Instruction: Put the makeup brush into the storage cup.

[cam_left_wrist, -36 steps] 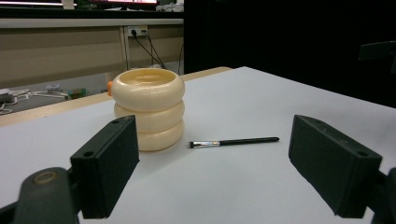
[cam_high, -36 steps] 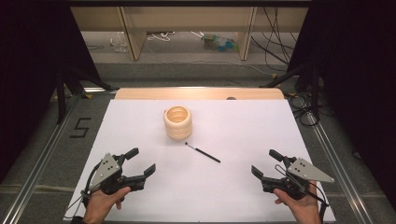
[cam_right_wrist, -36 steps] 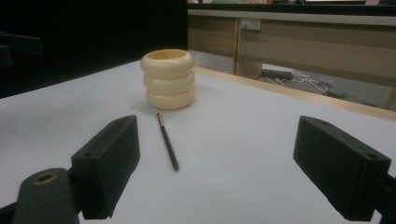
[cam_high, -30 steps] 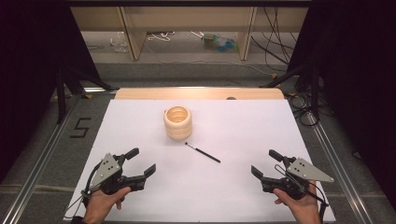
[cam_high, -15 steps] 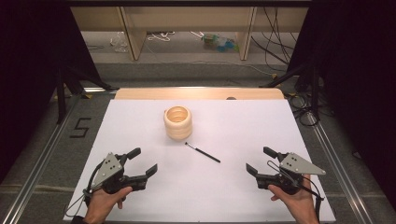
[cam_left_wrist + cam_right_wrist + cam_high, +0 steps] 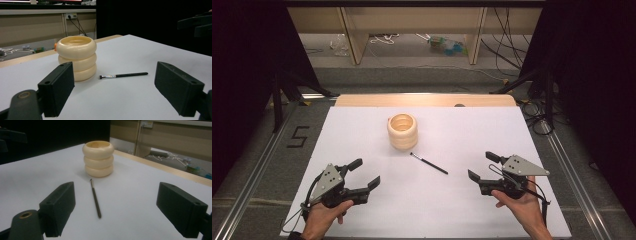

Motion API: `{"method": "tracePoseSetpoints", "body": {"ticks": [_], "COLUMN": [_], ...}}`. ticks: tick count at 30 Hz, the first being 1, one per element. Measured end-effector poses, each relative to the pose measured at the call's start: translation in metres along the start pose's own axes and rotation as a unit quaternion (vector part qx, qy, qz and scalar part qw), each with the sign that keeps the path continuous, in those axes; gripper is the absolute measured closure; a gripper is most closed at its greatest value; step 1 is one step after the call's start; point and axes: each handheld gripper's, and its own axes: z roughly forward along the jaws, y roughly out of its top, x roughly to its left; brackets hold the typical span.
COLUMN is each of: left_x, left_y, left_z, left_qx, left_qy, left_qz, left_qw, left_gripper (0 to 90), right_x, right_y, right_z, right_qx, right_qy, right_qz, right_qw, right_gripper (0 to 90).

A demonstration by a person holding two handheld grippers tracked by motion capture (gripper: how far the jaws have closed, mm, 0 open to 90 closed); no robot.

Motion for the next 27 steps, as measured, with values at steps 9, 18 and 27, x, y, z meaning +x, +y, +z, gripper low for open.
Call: {"method": "tracePoseSetpoints", "body": {"ticks": [9,18,27], "left_x": [0.000,-0.001,-0.001], "left_y": [0.000,0.000,0.000], "left_z": [0.000,0.000,0.001], "left_qx": [0.001,0.003,0.004], "left_qy": [0.001,-0.001,-0.002], "left_qz": [0.000,0.001,0.006], "left_qw": [1.0000,1.0000,1.0000], "left_gripper": [16.1,16.1,16.2], "right_x": [0.001,0.006,0.009], "right_y": [0.007,0.019,0.037], "right_z": [0.013,0.031,0.050], "right_qx": [0.029,0.049,0.082], "right_qy": [0.022,0.039,0.052], "right_qz": [-0.007,-0.027,-0.041], "right_qw": [0.9993,0.9977,0.9945], "right_gripper": [16.6,15.9,15.8]}}
